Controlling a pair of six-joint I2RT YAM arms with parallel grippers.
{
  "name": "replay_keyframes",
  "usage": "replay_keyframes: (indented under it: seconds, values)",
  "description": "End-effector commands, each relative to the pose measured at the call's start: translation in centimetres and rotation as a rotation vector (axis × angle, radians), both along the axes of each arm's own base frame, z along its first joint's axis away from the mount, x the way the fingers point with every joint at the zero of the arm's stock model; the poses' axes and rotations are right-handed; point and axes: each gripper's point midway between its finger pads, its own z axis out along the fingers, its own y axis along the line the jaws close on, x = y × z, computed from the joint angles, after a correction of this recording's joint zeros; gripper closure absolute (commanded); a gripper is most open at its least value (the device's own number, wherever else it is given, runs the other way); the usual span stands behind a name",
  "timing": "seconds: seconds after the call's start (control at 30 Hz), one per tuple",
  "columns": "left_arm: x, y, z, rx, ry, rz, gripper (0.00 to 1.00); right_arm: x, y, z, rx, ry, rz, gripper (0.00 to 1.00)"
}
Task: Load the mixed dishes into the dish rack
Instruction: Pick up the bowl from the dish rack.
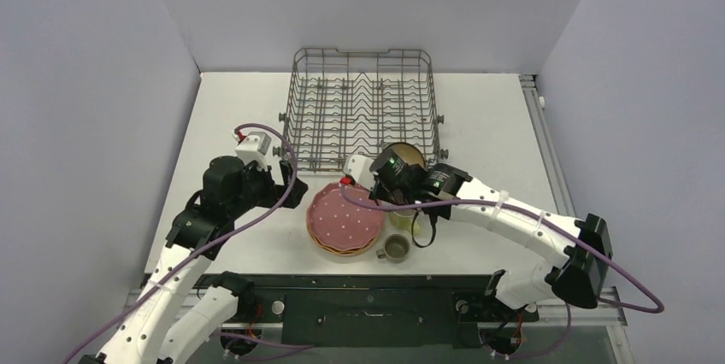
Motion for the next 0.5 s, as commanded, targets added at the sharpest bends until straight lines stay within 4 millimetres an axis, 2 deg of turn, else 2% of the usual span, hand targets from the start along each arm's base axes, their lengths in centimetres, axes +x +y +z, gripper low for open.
replay_keyframes:
  seconds: [0.0,0.1,0.2,0.3,0.47]
  values:
    - [0.0,-1.2,3.1,-0.061,-0.033,-0.053,0.04,-2.0,-0.1,2.8,-0.017,-0.082,0.155,1.0]
    - [-0.4,-1.8,3.9,-0.069,-0.025,-0.095,0.04,-3.8,-0.3,2.8,-0.056,-0.07,0.226,1.0]
    - [-0.8,-2.3,4.0,-0.062,0.01,-0.134,0.04,-5.5,0.4,3.1,-0.094,-0.068,0.318,1.0]
    - [-1.3,-2.7,5.1,-0.07,0.02,-0.164,0.04,-7.2,1.0,3.1,-0.146,-0.061,0.404,1.0]
    - [-2.0,-3.5,6.1,-0.058,0.046,-0.231,0.04,-8.6,2.2,3.9,-0.197,-0.079,0.533,1.0]
